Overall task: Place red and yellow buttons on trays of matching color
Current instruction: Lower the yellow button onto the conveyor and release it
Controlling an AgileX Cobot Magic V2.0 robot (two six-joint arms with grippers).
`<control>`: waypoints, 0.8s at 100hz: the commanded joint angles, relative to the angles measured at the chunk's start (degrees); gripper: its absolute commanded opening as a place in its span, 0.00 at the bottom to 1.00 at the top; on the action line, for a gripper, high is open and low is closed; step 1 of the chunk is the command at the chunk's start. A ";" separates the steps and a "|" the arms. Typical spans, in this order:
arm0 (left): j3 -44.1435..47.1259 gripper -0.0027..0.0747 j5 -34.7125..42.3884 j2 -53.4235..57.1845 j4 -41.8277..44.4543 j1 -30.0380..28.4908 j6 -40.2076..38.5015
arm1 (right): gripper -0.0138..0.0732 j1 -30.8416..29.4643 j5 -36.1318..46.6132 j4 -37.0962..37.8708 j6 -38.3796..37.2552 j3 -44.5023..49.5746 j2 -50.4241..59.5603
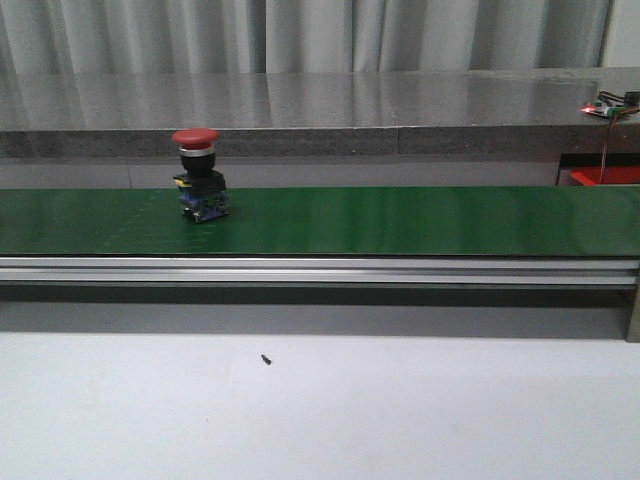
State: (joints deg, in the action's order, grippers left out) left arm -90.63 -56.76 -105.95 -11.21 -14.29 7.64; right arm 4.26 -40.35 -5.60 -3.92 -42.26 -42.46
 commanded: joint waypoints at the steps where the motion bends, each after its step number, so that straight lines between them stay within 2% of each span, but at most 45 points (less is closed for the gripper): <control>1: -1.53 0.73 -0.20 3.18 -2.20 0.33 1.17 | 0.08 0.09 3.41 -0.18 0.43 -1.60 0.44; 28: -1.53 0.73 -0.40 7.92 -8.01 0.33 5.56 | 0.08 0.09 3.41 -0.18 0.43 -1.60 0.44; 49: -0.64 0.71 -0.81 12.02 -8.22 1.34 5.76 | 0.08 0.09 3.41 -0.18 0.43 -1.60 0.44; 64: 3.09 0.58 0.11 15.96 -6.22 4.01 5.87 | 0.08 0.09 3.41 -0.25 0.43 -1.60 0.44; 80: 8.59 0.30 2.65 21.18 -6.13 5.78 5.87 | 0.08 0.09 3.41 -0.32 0.43 -1.60 0.44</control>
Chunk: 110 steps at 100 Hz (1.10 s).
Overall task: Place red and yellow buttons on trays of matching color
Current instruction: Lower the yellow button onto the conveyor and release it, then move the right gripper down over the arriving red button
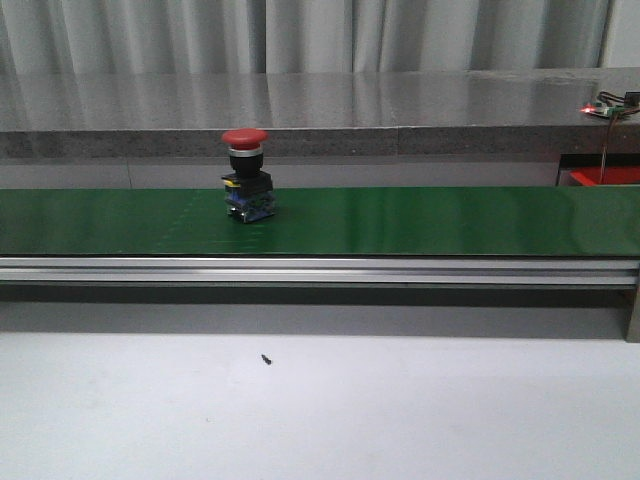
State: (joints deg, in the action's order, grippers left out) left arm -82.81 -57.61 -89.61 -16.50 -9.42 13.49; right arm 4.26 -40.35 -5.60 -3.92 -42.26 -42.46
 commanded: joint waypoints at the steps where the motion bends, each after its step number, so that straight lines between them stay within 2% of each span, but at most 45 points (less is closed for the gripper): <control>1: 1.26 0.27 3.51 5.32 -0.85 1.04 0.02 | 0.08 0.09 3.41 -0.32 0.43 -1.60 0.44; 15: 6.56 0.01 5.16 10.30 -0.85 2.44 0.02 | 0.08 0.09 3.41 -0.32 0.43 -1.60 0.44; 79: 26.73 0.01 11.68 31.11 0.50 5.76 1.98 | 0.08 0.09 2.22 -0.43 0.49 -2.08 -0.34; 110: 29.55 0.01 12.20 36.70 0.50 5.76 1.98 | 0.09 1.30 -4.80 -1.83 3.59 -12.49 -11.11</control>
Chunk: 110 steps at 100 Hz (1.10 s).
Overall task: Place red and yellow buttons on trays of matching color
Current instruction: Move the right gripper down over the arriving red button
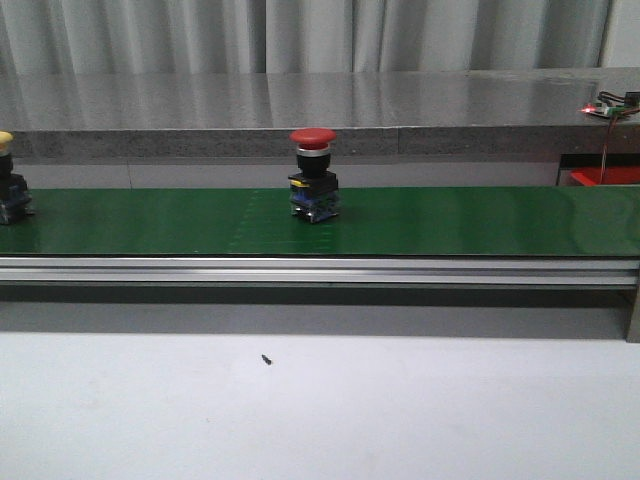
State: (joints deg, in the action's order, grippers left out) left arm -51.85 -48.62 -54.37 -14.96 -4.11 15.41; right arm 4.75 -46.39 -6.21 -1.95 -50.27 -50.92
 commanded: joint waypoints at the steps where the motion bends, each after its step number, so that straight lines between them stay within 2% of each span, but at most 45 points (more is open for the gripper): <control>1: -1.41 0.01 3.22 1.46 -1.03 0.45 0.06 | 0.09 1.07 1.09 -1.29 1.95 -5.04 -2.93; 8: -1.41 0.01 3.22 1.69 -1.03 0.45 0.06 | 0.15 2.77 -0.18 -1.43 2.28 -7.80 -6.00; 15: -1.41 0.01 3.10 1.69 -1.03 0.45 0.06 | 0.27 4.83 -1.14 -1.43 2.42 -10.68 -9.10; 32: -1.41 0.01 3.10 1.69 -1.03 0.45 0.06 | 0.74 9.79 -2.79 -1.43 2.42 -17.71 -16.47; 41: -1.41 0.01 3.10 1.69 -1.03 0.45 0.06 | 0.87 11.75 -3.49 -1.43 2.42 -21.76 -20.36; 78: -1.41 0.01 3.10 1.69 -1.03 0.45 0.06 | 0.88 17.63 -12.30 -1.43 4.72 -39.31 -36.20; 110: -1.41 0.01 3.10 1.69 -1.03 0.45 0.06 | 0.88 17.89 -19.89 -1.43 11.76 -52.77 -50.10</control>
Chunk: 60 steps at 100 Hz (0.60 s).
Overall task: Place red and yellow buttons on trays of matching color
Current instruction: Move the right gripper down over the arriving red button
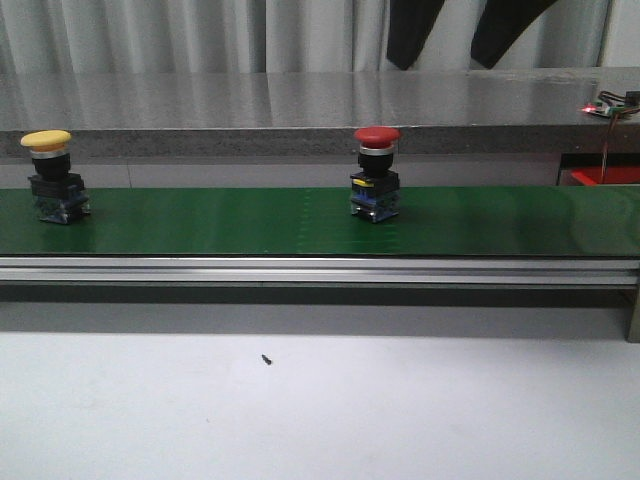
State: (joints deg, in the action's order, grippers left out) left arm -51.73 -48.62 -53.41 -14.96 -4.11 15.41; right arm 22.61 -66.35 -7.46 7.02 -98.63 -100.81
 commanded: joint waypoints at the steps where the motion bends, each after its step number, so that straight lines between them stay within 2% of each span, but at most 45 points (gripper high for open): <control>1: -1.52 0.01 3.10 0.74 -1.03 0.45 0.06 | 0.88 0.03 0.00 -0.18 2.99 -4.63 -0.47; 24: -1.52 0.01 3.10 0.74 -0.96 0.45 0.06 | 0.88 -0.02 -0.26 -0.18 7.96 -9.28 -7.02; 60: -1.52 0.01 3.10 0.74 -0.96 0.45 0.06 | 0.88 -1.01 0.05 2.76 7.74 -9.39 -12.10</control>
State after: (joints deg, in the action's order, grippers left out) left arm -51.73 -48.62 -53.41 -14.96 -4.11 15.41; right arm 22.38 -67.33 -5.14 14.42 -106.22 -115.23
